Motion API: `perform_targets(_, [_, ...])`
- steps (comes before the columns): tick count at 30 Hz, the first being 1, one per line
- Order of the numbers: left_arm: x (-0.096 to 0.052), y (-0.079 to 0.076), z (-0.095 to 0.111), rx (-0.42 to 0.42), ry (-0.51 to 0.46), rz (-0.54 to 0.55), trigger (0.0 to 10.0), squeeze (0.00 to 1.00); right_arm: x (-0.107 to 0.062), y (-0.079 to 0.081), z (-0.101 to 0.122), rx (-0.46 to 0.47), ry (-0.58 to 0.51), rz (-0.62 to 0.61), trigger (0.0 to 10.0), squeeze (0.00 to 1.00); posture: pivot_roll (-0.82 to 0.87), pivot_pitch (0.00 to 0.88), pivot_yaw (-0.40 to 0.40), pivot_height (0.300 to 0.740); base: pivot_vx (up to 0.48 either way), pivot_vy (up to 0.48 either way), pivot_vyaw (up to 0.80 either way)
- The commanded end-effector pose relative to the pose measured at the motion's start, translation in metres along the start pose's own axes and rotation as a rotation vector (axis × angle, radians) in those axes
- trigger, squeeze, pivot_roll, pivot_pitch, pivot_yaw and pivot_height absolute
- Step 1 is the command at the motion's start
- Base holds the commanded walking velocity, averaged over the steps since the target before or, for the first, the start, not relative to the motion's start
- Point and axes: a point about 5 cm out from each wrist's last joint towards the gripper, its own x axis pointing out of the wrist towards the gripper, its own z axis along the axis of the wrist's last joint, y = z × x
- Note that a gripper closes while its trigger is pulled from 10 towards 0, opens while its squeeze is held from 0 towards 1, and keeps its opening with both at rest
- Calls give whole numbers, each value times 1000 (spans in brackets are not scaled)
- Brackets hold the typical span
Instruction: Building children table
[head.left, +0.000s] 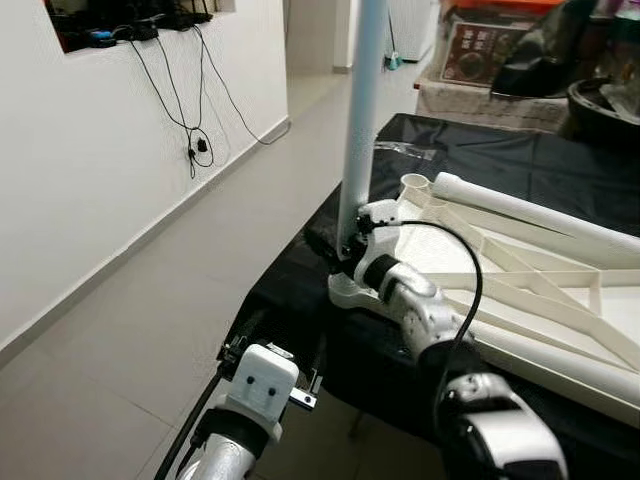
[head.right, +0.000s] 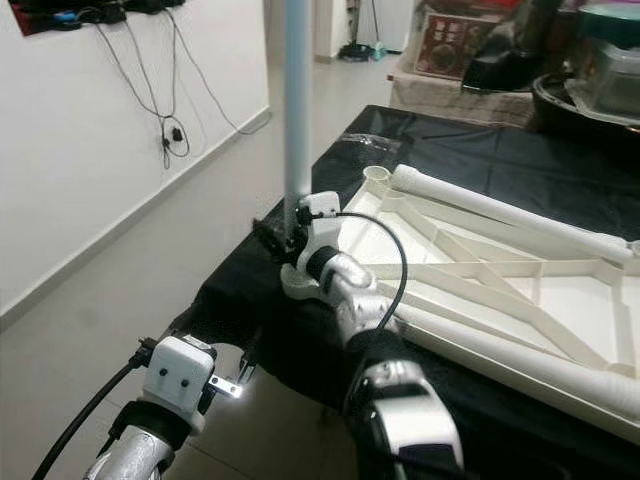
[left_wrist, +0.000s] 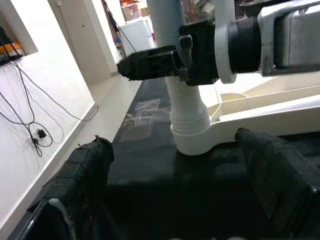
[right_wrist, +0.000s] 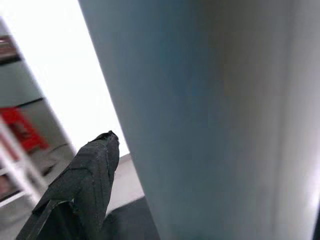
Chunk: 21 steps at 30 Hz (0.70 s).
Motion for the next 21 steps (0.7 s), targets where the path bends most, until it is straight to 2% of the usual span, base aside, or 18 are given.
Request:
perform_targets(1, [0, 0, -2, -5, 7, -3, 10000, 0, 10, 16, 2, 19, 35, 179, 10000, 0, 63, 44, -6, 740, 0, 0, 0])
perform_targets(6, [0, -1, -1, -5, 4, -2, 10000, 0, 11, 20, 8, 14, 97, 367, 10000, 0, 86, 52, -21, 740, 0, 0, 0])
perform_targets(9, [-1, -1, 0, -5, 4, -2, 10000, 0, 11, 21, 9, 19, 107, 409, 10000, 0, 86, 52, -21, 740, 0, 0, 0])
perform_targets(10, [-1, -2, 0, -5, 5, -1, 10000, 0, 10, 23, 10, 19, 128, 481, 10000, 0, 90, 52, -29, 740, 0, 0, 0])
perform_targets(11, [-1, -2, 0, -5, 5, -1, 10000, 0, 10, 23, 10, 19, 128, 481, 10000, 0, 90, 52, -29, 740, 0, 0, 0])
perform_targets(12, [-2, -3, 0, -6, 5, 0, 10000, 0, 9, 27, 10, 4, 163, 577, 10000, 0, 97, 50, -37, 740, 0, 0, 0])
perform_targets(14, [-2, -3, 0, -6, 6, 1, 10000, 0, 10, 28, 9, 1, 175, 598, 10000, 0, 97, 50, -37, 740, 0, 0, 0])
perform_targets(15, [-2, -3, 0, -6, 7, 2, 10000, 0, 11, 30, 9, -5, 178, 603, 2078, 0, 101, 49, -38, 740, 0, 0, 0])
perform_targets(19, [-2, -3, 0, -6, 7, 3, 10000, 0, 12, 30, 9, -6, 178, 601, 2078, 0, 101, 49, -38, 740, 0, 0, 0])
perform_targets(20, [-3, -3, 0, -5, 8, 3, 10000, 0, 14, 30, 9, -14, 174, 564, 0, 0, 102, 48, -39, 740, 0, 0, 0])
perform_targets(21, [-3, -3, 0, -3, 9, 4, 10000, 0, 16, 30, 11, -22, 154, 536, 0, 0, 102, 48, -39, 740, 0, 0, 0])
